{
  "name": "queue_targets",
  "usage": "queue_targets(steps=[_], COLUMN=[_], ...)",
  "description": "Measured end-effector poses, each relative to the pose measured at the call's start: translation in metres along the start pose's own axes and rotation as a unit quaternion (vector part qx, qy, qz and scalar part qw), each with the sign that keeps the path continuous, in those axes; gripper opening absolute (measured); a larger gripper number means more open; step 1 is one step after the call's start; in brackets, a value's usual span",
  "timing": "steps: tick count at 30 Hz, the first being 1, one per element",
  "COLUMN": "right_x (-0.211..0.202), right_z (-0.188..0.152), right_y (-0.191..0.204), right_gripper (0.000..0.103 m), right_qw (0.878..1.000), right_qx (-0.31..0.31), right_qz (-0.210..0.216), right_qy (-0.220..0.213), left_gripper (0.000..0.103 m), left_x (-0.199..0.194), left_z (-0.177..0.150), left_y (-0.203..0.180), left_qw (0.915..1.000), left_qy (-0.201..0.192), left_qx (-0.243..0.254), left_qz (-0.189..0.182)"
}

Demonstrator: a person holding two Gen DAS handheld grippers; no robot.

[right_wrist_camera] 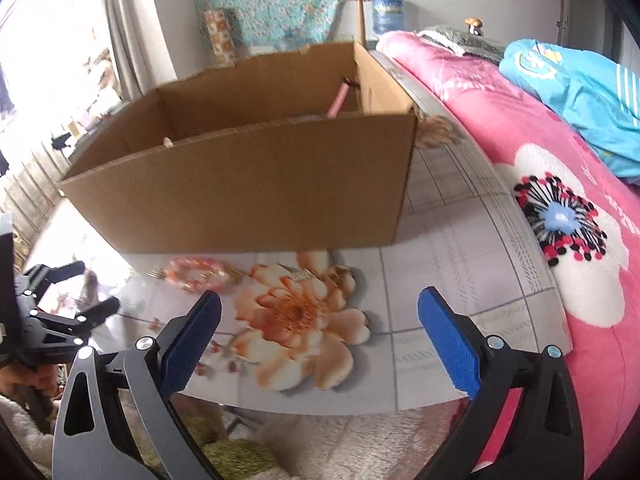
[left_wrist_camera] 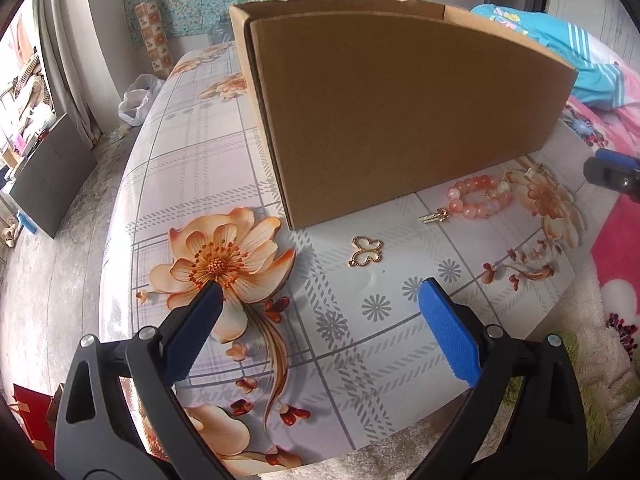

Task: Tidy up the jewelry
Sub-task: 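Lower the left tool onto the gold butterfly charm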

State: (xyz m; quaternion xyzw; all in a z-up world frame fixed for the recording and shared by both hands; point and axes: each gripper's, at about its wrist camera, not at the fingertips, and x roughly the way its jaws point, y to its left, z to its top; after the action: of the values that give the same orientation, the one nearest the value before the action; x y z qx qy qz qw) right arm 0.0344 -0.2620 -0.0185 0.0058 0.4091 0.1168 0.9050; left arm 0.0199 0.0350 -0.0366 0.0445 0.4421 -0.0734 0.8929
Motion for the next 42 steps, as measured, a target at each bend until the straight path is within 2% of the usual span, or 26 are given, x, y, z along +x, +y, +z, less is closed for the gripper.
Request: queue_targets(steps=[2, 3, 6, 11, 13, 17, 20, 29, 31, 33, 35, 41, 42], right_x=[-0.005, -0.005, 0.004, 0.02, 0.027, 0.031, 0.034, 0.038, 0.037, 0.038, 0.037, 0.031, 0.03], right_z=[0.002, 0.002, 0.0, -0.002, -0.002, -0.006, -0.006, -0.005, -0.005, -0.005, -0.007, -0.008, -0.008], right_y=[0.009, 0.014, 0.027, 0.042, 0.044, 0.05, 0.052, 0.062, 0.061, 0.062, 0.063, 0.059, 0.059], right_gripper=[0.091, 0.089, 0.078, 0.064, 0.06, 0.052, 0.05, 0.049, 0.049, 0.049, 0.049, 0.049, 0.049], right_qw=[0.999, 0.998, 0.995, 0.992, 0.99, 0.989, 0.988, 0.988, 0.988, 0.987, 0.988, 0.987, 0.987], right_qx=[-0.004, -0.003, -0.004, 0.005, 0.012, 0.014, 0.017, 0.012, 0.013, 0.014, 0.013, 0.013, 0.011], right_qz=[0.038, 0.06, 0.098, 0.129, 0.138, 0.141, 0.148, 0.151, 0.152, 0.153, 0.152, 0.156, 0.157], right_qy=[-0.018, -0.022, -0.012, 0.014, 0.025, 0.037, 0.039, 0.037, 0.037, 0.037, 0.035, 0.027, 0.026], left_gripper=[0.091, 0.082, 0.068, 0.058, 0.055, 0.042, 0.035, 0.031, 0.027, 0.016, 0.011, 0.01, 0.0], left_x=[-0.007, -0.009, -0.013, -0.017, -0.014, -0.003, 0.002, 0.01, 0.01, 0.011, 0.01, 0.009, 0.008], left_z=[0.001, 0.002, 0.005, 0.007, 0.007, 0.007, 0.009, 0.009, 0.01, 0.012, 0.012, 0.01, 0.01], left_y=[-0.001, -0.002, -0.006, -0.016, -0.02, -0.019, -0.013, -0.02, -0.021, -0.023, -0.025, -0.021, -0.02], left_qw=[0.9995, 0.9991, 0.9983, 0.996, 0.9964, 0.9982, 0.9986, 0.9989, 0.9989, 0.9986, 0.9985, 0.9986, 0.9985], left_qy=[-0.02, -0.028, -0.04, -0.056, -0.053, -0.032, -0.022, -0.014, -0.016, -0.017, -0.018, -0.022, -0.024], left_qx=[-0.006, -0.007, -0.005, 0.009, 0.019, 0.019, 0.009, 0.033, 0.034, 0.039, 0.043, 0.034, 0.033], left_qz=[-0.022, -0.03, -0.043, -0.068, -0.064, -0.046, -0.046, -0.028, -0.029, -0.031, -0.031, -0.035, -0.036])
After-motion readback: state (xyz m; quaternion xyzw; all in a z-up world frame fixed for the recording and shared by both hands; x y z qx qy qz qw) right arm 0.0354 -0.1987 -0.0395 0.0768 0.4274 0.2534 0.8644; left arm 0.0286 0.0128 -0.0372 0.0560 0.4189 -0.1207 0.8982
